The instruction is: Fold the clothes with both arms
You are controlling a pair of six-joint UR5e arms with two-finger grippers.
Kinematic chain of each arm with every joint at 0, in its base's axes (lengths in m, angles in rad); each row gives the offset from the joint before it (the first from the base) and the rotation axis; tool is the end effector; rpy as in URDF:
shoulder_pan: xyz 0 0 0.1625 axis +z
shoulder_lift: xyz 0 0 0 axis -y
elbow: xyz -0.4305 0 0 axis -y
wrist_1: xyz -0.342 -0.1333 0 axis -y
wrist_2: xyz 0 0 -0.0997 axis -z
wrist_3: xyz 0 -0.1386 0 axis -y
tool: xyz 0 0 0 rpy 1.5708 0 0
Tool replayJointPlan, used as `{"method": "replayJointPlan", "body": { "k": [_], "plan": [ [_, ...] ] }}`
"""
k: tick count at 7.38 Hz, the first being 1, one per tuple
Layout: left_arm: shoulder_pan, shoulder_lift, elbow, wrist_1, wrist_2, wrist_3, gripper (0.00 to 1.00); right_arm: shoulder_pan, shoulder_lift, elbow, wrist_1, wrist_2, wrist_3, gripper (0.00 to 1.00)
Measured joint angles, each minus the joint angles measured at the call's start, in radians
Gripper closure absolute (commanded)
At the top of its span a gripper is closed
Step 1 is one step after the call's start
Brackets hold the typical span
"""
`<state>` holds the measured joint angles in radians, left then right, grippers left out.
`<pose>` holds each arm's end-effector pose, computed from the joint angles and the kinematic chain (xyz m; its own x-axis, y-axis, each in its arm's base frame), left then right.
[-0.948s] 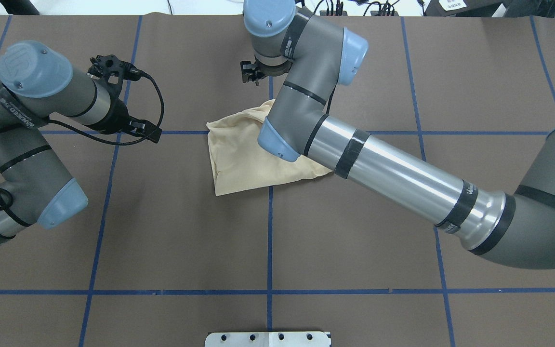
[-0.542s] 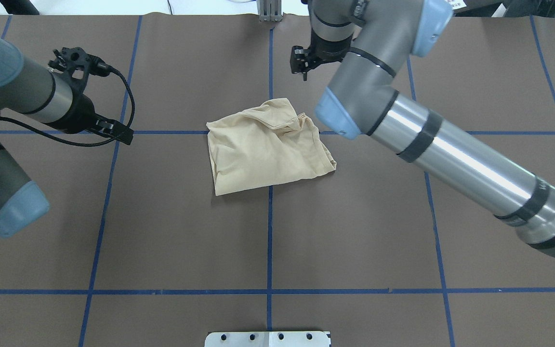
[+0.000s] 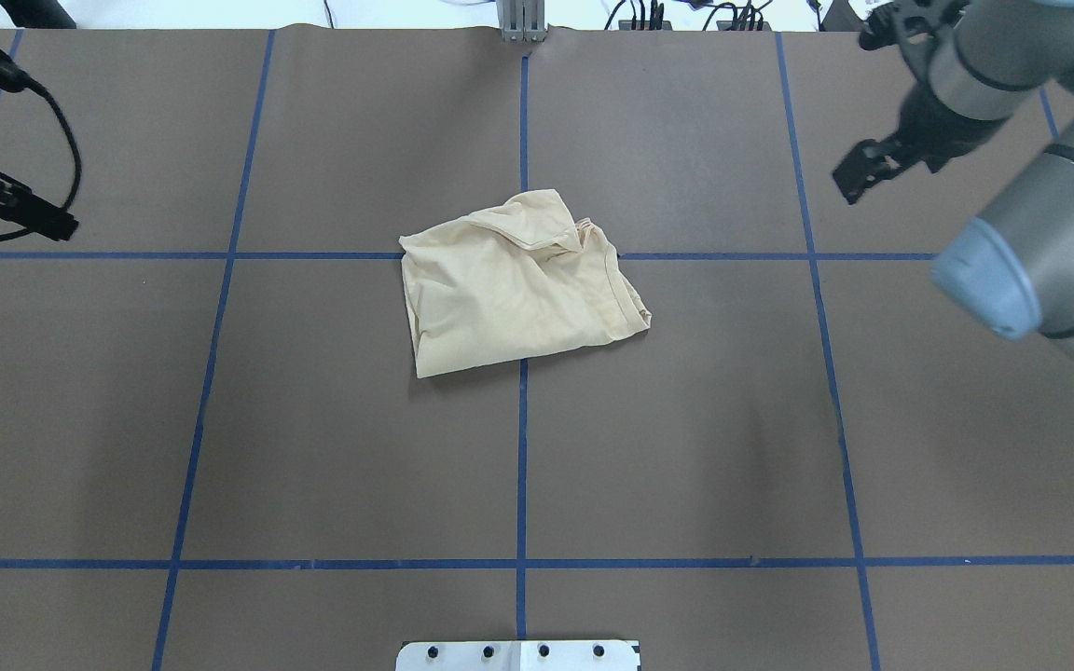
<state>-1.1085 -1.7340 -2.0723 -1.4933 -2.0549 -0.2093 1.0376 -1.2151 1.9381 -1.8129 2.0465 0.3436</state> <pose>0.1570 -0.4693 0.4232 0.7395 0.4571 -0.4941 -0.2225 0.8588 0.4614 -0.2203 -0.5106 0.4029 0.7712 -0.3400 0.5381 0.2027 0.9326 0.2988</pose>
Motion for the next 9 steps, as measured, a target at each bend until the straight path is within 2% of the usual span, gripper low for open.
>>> {"method": "replayJointPlan", "body": {
  "k": [2,3,5,7,9],
  "plan": [
    [-0.184,0.086,0.03,0.004,-0.052,0.225,0.0,0.161,-0.255,0.075,0.049,0.094,-0.265,0.0],
    [-0.259,0.134,0.05,-0.004,-0.073,0.27,0.0,0.244,-0.382,0.07,0.12,0.134,-0.373,0.0],
    [-0.34,0.196,0.103,-0.017,-0.072,0.298,0.0,0.405,-0.595,-0.004,0.301,0.241,-0.466,0.0],
    [-0.387,0.255,0.134,-0.02,-0.094,0.304,0.0,0.515,-0.683,-0.059,0.383,0.32,-0.467,0.0],
    [-0.439,0.313,0.139,-0.023,-0.194,0.308,0.0,0.534,-0.645,-0.06,0.309,0.3,-0.425,0.0]
  ]
}}
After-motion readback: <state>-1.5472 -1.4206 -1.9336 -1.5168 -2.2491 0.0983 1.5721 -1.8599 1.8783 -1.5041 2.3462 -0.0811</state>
